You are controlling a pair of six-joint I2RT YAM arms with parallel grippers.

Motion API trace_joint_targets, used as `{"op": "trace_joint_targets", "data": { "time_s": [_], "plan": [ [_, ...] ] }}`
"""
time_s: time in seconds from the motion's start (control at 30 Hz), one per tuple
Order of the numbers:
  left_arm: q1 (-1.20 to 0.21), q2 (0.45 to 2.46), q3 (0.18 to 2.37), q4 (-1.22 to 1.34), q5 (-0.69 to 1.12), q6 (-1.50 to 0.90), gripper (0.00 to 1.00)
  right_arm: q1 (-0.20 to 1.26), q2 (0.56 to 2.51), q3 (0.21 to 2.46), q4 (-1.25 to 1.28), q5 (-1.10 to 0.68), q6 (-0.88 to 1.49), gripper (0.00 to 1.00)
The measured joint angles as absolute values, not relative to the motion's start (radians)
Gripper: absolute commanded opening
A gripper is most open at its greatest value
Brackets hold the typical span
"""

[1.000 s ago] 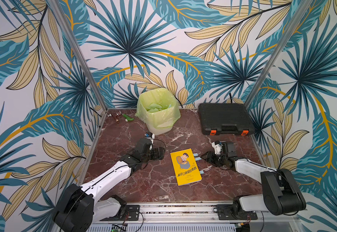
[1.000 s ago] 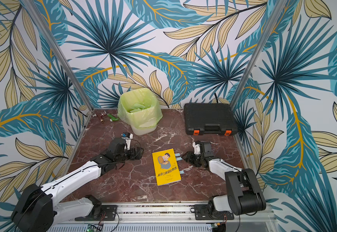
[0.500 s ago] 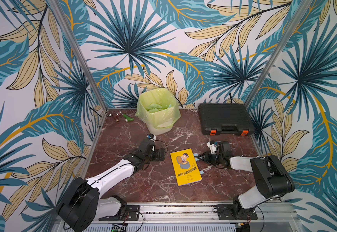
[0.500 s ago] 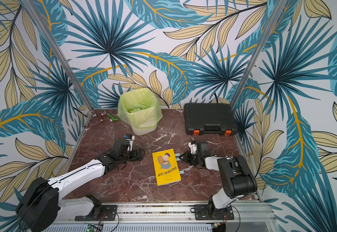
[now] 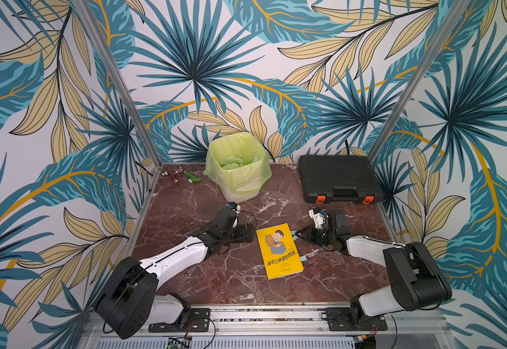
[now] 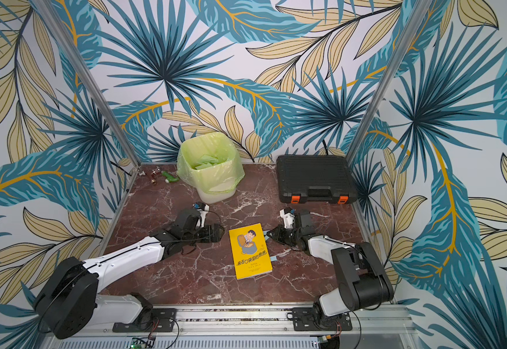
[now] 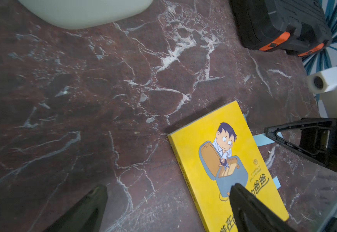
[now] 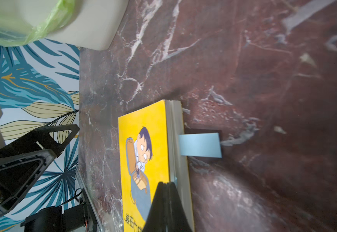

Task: Peel off the used sticky note
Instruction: Tear off the note from the book.

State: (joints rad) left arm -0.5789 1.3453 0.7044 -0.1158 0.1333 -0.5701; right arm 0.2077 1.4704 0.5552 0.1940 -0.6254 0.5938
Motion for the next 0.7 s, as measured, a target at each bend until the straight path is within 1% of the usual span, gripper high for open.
{"op": "trace_joint_targets", "data": {
  "time_s": [0.17, 0.37, 0.5, 0.7],
  "plan": [
    [-0.638, 1.351, 0.743, -0.091, 0.210, -0.570, 1.00, 0.265, 1.418, 0.614, 0.133, -0.625, 0.583, 0.00],
    [-0.707, 1.363, 0.767, -0.065, 0.270, -0.558, 0.99, 0.319, 1.412, 0.661, 0.100, -0.630, 0.585, 0.00],
    [-0.754, 1.376, 0.769, -0.045, 0.278, -0.553, 0.96, 0.349, 1.413, 0.691, 0.099, -0.645, 0.596, 0.00],
    [-0.799, 1.365, 0.715, 0.052, 0.255, -0.576, 0.95, 0.381, 1.446, 0.732, 0.115, -0.680, 0.632, 0.00]
  ]
}}
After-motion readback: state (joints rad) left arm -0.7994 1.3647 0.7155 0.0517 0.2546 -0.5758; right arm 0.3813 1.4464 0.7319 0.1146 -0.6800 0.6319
